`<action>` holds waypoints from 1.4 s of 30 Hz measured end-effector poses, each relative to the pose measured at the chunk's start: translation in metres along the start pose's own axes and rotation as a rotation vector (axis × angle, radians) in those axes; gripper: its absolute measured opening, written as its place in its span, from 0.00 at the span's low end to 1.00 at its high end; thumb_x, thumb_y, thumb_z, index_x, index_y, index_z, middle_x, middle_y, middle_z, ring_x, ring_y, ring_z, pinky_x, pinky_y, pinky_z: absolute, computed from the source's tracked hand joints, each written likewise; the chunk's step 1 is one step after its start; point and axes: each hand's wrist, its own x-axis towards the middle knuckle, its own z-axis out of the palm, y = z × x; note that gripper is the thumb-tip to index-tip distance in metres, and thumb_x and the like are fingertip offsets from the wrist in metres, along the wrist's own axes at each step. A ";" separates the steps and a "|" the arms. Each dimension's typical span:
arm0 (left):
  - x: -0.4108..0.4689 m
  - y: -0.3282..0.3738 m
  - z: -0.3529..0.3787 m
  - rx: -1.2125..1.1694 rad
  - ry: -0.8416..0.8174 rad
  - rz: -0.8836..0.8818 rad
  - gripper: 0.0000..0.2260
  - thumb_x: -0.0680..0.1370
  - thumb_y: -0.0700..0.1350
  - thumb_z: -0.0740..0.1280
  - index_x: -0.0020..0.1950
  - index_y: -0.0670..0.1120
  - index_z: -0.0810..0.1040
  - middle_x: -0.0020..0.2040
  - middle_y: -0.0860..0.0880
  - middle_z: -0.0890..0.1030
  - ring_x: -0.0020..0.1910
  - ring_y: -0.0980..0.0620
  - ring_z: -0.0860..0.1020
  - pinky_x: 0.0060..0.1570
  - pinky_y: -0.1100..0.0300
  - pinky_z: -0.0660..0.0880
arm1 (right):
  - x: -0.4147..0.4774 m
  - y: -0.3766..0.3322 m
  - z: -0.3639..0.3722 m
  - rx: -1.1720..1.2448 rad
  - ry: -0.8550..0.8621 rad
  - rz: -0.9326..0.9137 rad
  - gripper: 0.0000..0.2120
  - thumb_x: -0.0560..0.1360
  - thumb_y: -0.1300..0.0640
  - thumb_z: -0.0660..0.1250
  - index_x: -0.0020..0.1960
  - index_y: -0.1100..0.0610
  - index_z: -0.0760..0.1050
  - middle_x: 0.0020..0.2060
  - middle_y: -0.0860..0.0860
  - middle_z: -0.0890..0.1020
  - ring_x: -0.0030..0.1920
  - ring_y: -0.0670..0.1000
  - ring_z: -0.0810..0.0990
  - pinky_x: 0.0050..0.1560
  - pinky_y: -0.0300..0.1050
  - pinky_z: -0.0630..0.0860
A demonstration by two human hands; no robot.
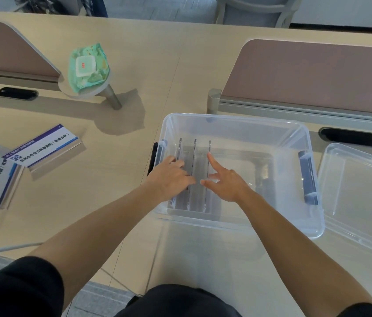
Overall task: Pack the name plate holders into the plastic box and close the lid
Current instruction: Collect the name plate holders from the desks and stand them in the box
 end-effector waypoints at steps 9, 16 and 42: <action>-0.009 0.002 -0.019 -0.269 0.061 -0.157 0.21 0.80 0.45 0.60 0.74 0.54 0.66 0.67 0.51 0.77 0.67 0.46 0.71 0.69 0.49 0.64 | -0.042 0.000 -0.034 -0.021 0.124 0.053 0.28 0.79 0.40 0.62 0.77 0.44 0.62 0.63 0.48 0.81 0.65 0.54 0.77 0.67 0.53 0.72; 0.016 0.041 -0.059 -0.553 0.248 -0.091 0.17 0.78 0.46 0.61 0.68 0.51 0.74 0.64 0.48 0.78 0.63 0.43 0.74 0.61 0.53 0.69 | -0.168 0.024 -0.065 -0.076 0.442 0.285 0.13 0.78 0.44 0.66 0.60 0.47 0.79 0.45 0.41 0.80 0.48 0.48 0.80 0.50 0.44 0.74; 0.139 0.484 -0.237 -0.607 0.136 0.205 0.12 0.80 0.49 0.61 0.60 0.53 0.80 0.55 0.54 0.82 0.53 0.53 0.79 0.51 0.57 0.77 | -0.546 0.394 -0.146 0.028 0.778 0.558 0.15 0.79 0.48 0.66 0.63 0.52 0.78 0.51 0.49 0.85 0.51 0.51 0.82 0.45 0.42 0.70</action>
